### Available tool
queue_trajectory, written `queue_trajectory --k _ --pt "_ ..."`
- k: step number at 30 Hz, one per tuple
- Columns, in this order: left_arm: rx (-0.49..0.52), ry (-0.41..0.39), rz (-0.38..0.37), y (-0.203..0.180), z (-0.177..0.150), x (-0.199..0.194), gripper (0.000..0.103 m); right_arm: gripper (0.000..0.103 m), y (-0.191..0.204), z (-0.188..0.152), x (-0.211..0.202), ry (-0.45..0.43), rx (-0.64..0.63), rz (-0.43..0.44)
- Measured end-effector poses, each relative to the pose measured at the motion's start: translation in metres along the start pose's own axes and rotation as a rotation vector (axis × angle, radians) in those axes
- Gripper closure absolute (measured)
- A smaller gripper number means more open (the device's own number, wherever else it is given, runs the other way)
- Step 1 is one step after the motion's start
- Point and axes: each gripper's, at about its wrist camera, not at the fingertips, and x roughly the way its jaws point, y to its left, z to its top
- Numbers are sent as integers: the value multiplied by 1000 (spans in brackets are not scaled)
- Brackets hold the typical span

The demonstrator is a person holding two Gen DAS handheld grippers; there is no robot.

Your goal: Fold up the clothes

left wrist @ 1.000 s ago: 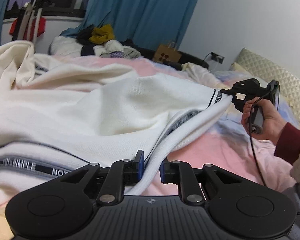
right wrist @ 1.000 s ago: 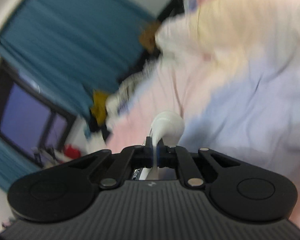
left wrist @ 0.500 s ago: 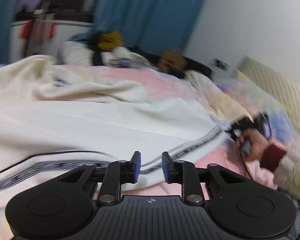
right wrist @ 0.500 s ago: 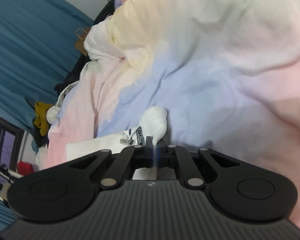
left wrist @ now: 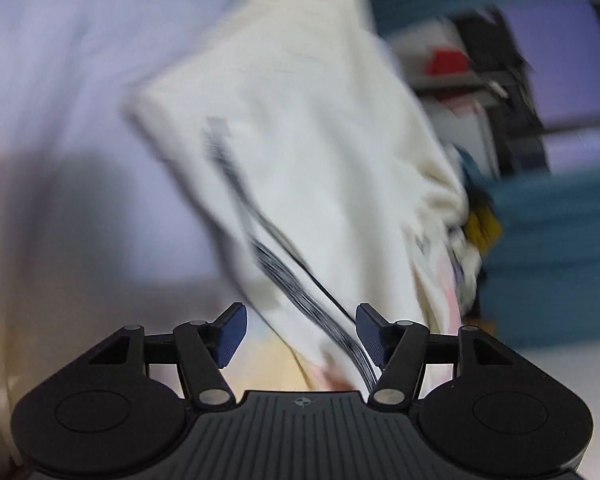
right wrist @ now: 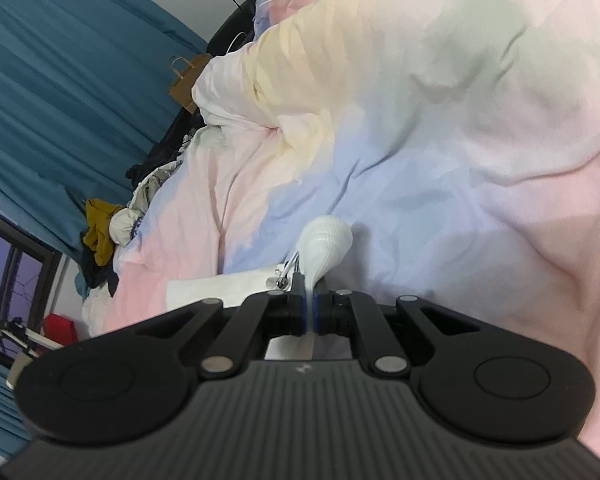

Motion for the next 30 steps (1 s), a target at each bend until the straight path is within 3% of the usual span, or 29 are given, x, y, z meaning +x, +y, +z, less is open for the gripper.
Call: queue_trajectory --k 3,6,8,9,16,18,22,26,28,30 --pt "-110 -33 6 13 15 14 44 97 3 0 1 -6 -21 -5" --pt "-132 -83 -15 14 24 18 56 97 4 -1 5 -4 -33 -2" --pt "-133 -145 -53 13 24 12 85 97 6 -1 9 -2 -52 11" --pt "-133 -169 -79 12 24 8 91 97 7 -1 11 -2 -61 18" --pt "-8 -258 -230 -11 23 -43 99 97 9 0 8 -8 -54 64" --pt "29 -276 -239 -20 26 -63 99 97 7 2 1 -3 -53 77" --pt "72 -277 -194 -29 34 -101 99 97 1 8 -16 -20 -14 143" --pt "122 -258 -120 -26 43 -119 99 97 12 11 -50 -151 -58 270" --pt "107 -244 -86 -21 44 -118 99 97 18 9 -66 -197 -89 233" --pt "81 -224 -46 -13 40 -116 99 97 13 7 -71 -184 -56 136"
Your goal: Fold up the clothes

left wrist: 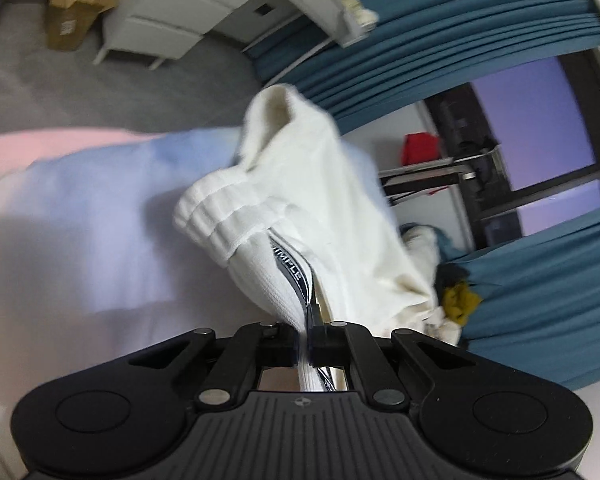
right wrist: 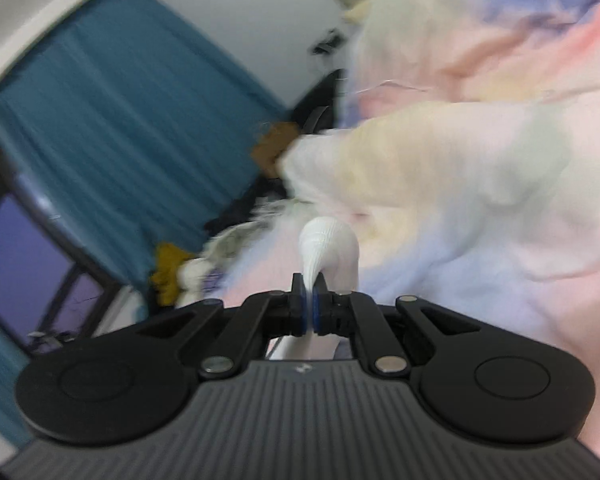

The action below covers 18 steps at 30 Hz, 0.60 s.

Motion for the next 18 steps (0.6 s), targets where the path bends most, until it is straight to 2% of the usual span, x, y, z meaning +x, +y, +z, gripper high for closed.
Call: queue_trajectory --k 1,4,5,7,9,10,11,14,16,18 --pt "-11 13 20 7 -5 -2 99 97 -4 -2 0 25 11 -60" --pt "-34 47 71 22 -6 5 98 97 -24 -13 15 185 42 -276" --pt "-48 56 77 24 -6 6 98 97 -32 -16 20 229 70 -301" --pt "-51 64 76 28 -4 7 97 97 -44 -19 25 281 125 -313" --pt "-42 75 77 30 -3 9 97 96 -45 -18 24 291 135 -314" --pt "-38 81 74 29 -3 8 93 95 -44 -17 23 285 136 -318" --pt "-35 87 66 29 -4 6 83 94 -42 -16 21 278 138 -323" --pt "11 82 45 23 -5 -3 64 91 -37 -13 16 258 127 -347" --pt "85 71 46 12 -8 -11 54 88 -29 -10 14 242 67 -365" --pt "153 61 49 -1 -15 -17 50 79 -18 -8 11 216 2 -380"
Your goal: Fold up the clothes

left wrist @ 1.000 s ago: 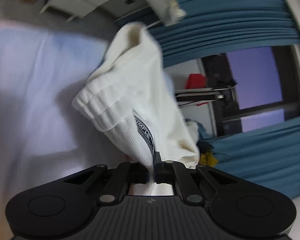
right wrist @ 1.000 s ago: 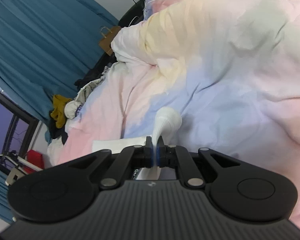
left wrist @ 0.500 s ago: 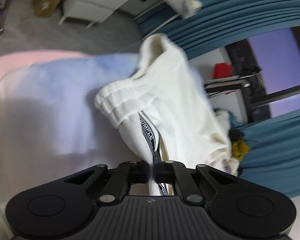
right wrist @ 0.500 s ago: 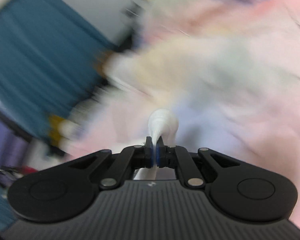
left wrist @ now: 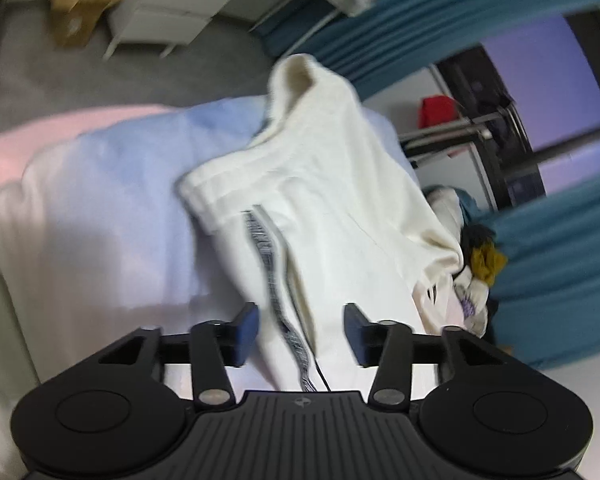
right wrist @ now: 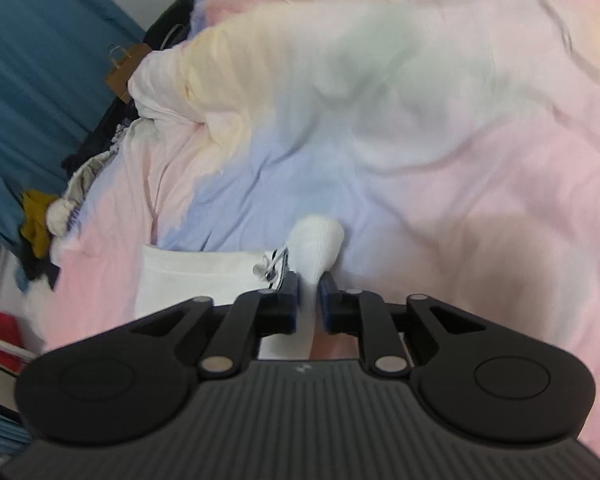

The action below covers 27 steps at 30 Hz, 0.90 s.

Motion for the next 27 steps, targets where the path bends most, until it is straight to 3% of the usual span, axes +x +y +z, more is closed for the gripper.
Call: queue_trajectory --k 2,7,14,20,27 --pt "70 -7 9 -17 -7 -2 47 58 9 0 -7 -41 -55 -3" --pt "257 -3 6 -71 -31 8 46 37 38 -5 -31 -152 -234 14" --pt "457 37 -21 -145 -77 45 45 38 80 -29 -50 -202 -468 142" --pt "617 62 -4 -192 -122 84 45 38 104 -53 -53 -119 -548 307" --pt "775 94 30 -215 -170 147 45 38 132 -88 -55 -17 -585 508"
